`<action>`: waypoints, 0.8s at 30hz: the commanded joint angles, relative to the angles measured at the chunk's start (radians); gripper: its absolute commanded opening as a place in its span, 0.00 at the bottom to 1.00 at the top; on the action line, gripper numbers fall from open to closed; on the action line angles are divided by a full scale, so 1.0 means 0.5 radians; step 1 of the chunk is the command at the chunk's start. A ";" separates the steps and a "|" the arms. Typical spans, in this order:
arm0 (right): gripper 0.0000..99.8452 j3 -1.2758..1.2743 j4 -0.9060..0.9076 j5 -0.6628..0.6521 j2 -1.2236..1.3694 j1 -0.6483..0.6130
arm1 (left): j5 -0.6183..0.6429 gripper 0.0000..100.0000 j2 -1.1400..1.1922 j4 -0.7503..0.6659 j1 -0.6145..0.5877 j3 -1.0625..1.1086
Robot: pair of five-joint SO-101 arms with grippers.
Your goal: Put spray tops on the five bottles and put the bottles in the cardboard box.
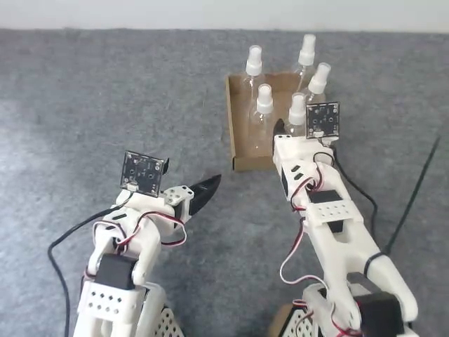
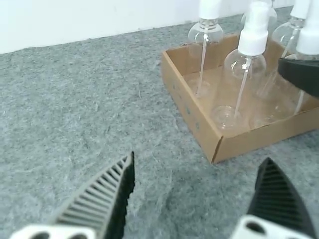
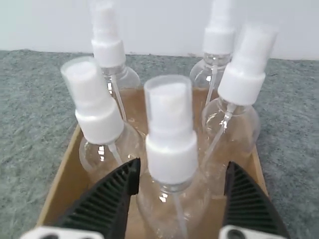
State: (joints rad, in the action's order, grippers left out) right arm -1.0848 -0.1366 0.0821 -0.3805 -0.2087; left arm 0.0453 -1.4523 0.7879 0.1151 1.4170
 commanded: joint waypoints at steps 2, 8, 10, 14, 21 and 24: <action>0.22 0.092 0.051 -0.021 -0.244 0.002 | -0.012 0.36 -0.028 -0.129 -0.012 0.023; 0.22 0.095 0.127 -0.021 -0.373 0.002 | -0.012 0.36 -0.028 -0.129 -0.012 0.023; 0.22 0.095 0.161 -0.021 -0.425 0.002 | -0.012 0.36 -0.028 -0.129 -0.012 0.026; 0.22 0.092 0.278 -0.021 -0.569 0.002 | -0.012 0.36 -0.028 -0.132 -0.012 0.026; 0.22 0.077 0.615 -0.021 -0.891 0.002 | -0.012 0.36 -0.028 -0.135 -0.077 0.026; 0.22 0.049 0.806 -0.021 -1.026 0.002 | -0.012 0.36 -0.031 -0.141 -0.138 0.017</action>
State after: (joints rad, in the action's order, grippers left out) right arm -1.0848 0.1626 0.0821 -0.7810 -0.2087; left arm 0.0453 -1.4523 0.7572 0.0767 1.4354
